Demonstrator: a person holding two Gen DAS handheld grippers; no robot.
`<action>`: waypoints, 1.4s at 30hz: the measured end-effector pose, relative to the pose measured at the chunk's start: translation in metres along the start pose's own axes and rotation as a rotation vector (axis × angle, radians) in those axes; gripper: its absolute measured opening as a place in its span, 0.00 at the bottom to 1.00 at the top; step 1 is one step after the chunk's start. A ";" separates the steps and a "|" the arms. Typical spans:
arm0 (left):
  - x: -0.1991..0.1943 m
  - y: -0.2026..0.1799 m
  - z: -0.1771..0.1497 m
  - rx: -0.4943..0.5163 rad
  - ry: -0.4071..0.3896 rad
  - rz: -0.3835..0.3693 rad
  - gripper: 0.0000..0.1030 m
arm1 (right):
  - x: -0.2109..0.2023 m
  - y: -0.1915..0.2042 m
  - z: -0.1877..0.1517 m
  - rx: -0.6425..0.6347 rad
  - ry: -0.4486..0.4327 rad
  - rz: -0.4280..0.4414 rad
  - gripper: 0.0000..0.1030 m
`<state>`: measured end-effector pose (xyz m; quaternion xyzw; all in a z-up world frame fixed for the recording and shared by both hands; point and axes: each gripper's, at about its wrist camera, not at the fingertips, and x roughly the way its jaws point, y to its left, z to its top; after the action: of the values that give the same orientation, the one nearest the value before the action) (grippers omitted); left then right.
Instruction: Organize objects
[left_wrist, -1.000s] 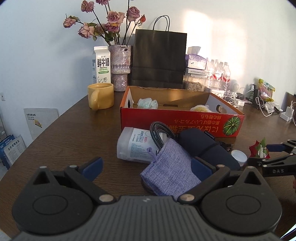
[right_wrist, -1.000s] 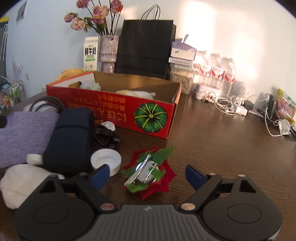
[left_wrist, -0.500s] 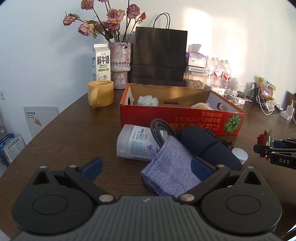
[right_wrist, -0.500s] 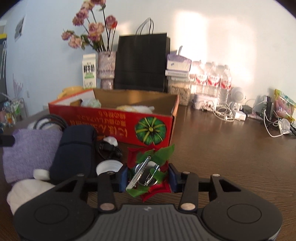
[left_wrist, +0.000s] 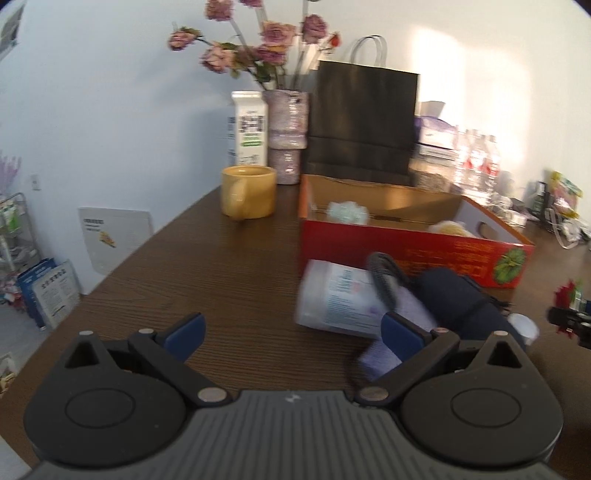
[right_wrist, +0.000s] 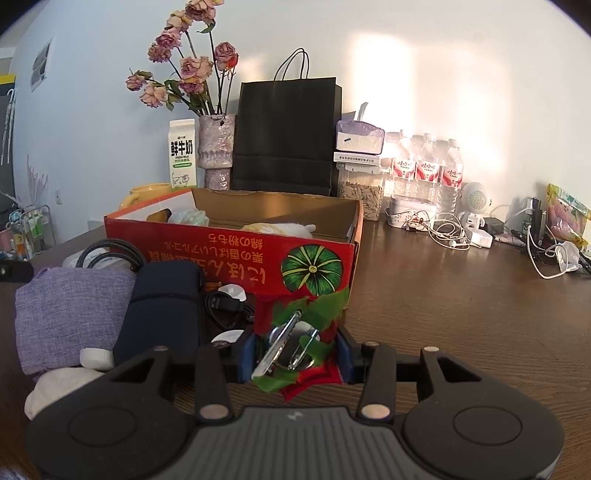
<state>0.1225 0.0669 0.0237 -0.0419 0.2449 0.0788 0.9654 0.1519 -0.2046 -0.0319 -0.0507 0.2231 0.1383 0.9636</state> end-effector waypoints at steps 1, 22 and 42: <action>0.003 0.004 0.001 -0.003 0.001 0.013 1.00 | 0.000 0.000 0.000 0.000 0.001 -0.002 0.41; 0.062 0.004 -0.002 0.234 0.074 -0.176 1.00 | 0.007 0.004 0.001 0.020 0.023 -0.032 0.41; 0.075 -0.024 0.003 0.270 0.066 -0.199 1.00 | 0.008 0.004 0.001 0.028 0.030 -0.024 0.42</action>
<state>0.1929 0.0540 -0.0087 0.0617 0.2793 -0.0521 0.9568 0.1584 -0.1989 -0.0347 -0.0422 0.2388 0.1230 0.9623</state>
